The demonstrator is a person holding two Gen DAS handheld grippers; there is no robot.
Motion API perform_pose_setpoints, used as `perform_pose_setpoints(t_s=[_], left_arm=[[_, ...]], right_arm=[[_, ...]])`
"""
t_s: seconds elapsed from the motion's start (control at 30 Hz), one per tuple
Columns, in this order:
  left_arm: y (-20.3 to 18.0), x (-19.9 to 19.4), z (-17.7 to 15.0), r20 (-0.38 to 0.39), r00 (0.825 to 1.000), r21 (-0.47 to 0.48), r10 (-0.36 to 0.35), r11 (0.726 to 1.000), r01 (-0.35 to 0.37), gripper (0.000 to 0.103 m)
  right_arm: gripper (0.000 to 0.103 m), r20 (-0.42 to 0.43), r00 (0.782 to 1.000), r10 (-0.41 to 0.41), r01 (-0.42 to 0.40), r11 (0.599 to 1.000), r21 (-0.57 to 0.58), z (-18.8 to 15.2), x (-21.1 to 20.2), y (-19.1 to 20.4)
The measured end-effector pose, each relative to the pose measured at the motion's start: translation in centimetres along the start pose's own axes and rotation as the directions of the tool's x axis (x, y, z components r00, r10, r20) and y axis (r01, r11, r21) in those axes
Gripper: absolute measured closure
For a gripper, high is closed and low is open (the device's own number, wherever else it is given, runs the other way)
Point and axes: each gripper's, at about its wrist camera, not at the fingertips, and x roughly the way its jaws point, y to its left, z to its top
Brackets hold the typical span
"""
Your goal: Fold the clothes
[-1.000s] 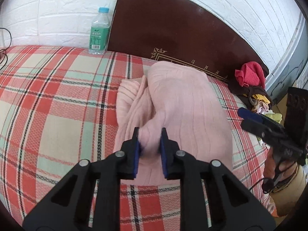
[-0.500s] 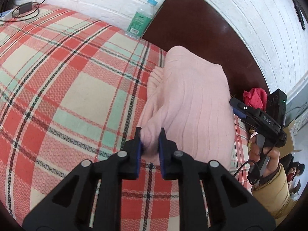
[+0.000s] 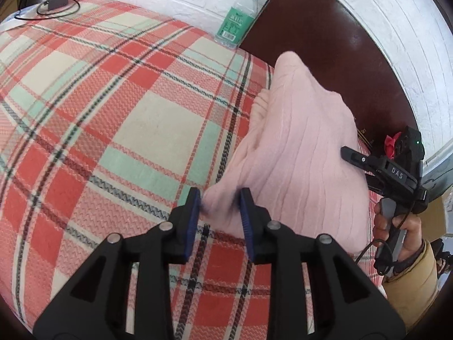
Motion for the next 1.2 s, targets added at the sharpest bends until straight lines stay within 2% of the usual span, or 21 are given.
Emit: perform_pose_setpoints(t_s=[0.1, 0.17, 0.23, 0.3, 0.4, 0.47, 0.63, 0.73, 0.83, 0.93, 1.0, 1.2], left_arm=[[-0.9, -2.2, 0.1, 0.063, 0.998, 0.021, 0.022, 1.000, -0.023, 0.073], [-2.9, -3.8, 0.1, 0.107, 0.994, 0.096, -0.010, 0.995, 0.000, 0.069], [-4.1, -3.5, -0.3, 0.065, 0.997, 0.126, -0.048, 0.991, 0.040, 0.060], [-4.6, -2.9, -0.9, 0.009, 0.995, 0.121, -0.101, 0.988, 0.099, 0.060], [-3.8, -2.0, -2.4, -0.061, 0.975, 0.046, -0.215, 0.975, 0.218, 0.056], [-3.5, -0.8, -3.4, -0.101, 0.959, -0.015, -0.264, 0.964, 0.264, 0.037], [-2.9, 2.1, -5.6, -0.179, 0.906, -0.168, -0.384, 0.919, 0.356, 0.036], [-3.3, 3.3, -5.7, -0.185, 0.887, -0.225, -0.423, 0.897, 0.381, 0.036], [-3.6, 4.0, -5.6, -0.173, 0.879, -0.266, -0.444, 0.881, 0.392, 0.036], [-3.0, 4.8, -5.3, -0.144, 0.879, -0.326, -0.454, 0.861, 0.391, 0.030], [-2.3, 5.4, -5.3, -0.122, 0.875, -0.375, -0.468, 0.838, 0.396, 0.025], [-0.3, 7.0, -5.1, -0.050, 0.860, -0.501, -0.508, 0.758, 0.418, 0.025]], right_arm=[[0.026, -0.018, 1.000, 0.001, -0.001, 1.000, 0.008, 0.1, 0.1, 0.0], [0.024, -0.028, 1.000, 0.013, -0.013, 1.000, 0.022, 0.2, 0.2, -0.3], [0.023, -0.041, 0.998, 0.040, -0.038, 0.998, 0.042, 0.3, 0.1, -0.7], [0.022, -0.053, 0.995, 0.082, -0.078, 0.994, 0.075, 0.5, 0.0, -1.3], [0.020, -0.055, 0.986, 0.158, -0.149, 0.978, 0.149, 0.5, -0.3, -2.6], [0.018, -0.056, 0.979, 0.198, -0.184, 0.965, 0.186, 0.4, -0.3, -3.5], [0.015, -0.070, 0.951, 0.300, -0.271, 0.923, 0.272, 0.2, 0.7, -4.9], [0.012, -0.069, 0.941, 0.332, -0.299, 0.908, 0.294, 0.1, 1.1, -5.0], [0.012, -0.070, 0.929, 0.364, -0.326, 0.893, 0.309, 0.2, 1.5, -5.0], [0.010, -0.069, 0.920, 0.386, -0.345, 0.881, 0.324, 0.3, 1.8, -5.0], [0.009, -0.069, 0.914, 0.400, -0.357, 0.873, 0.332, 0.4, 2.1, -5.0], [0.003, -0.062, 0.914, 0.401, -0.362, 0.875, 0.323, 1.4, 3.3, -4.0]])
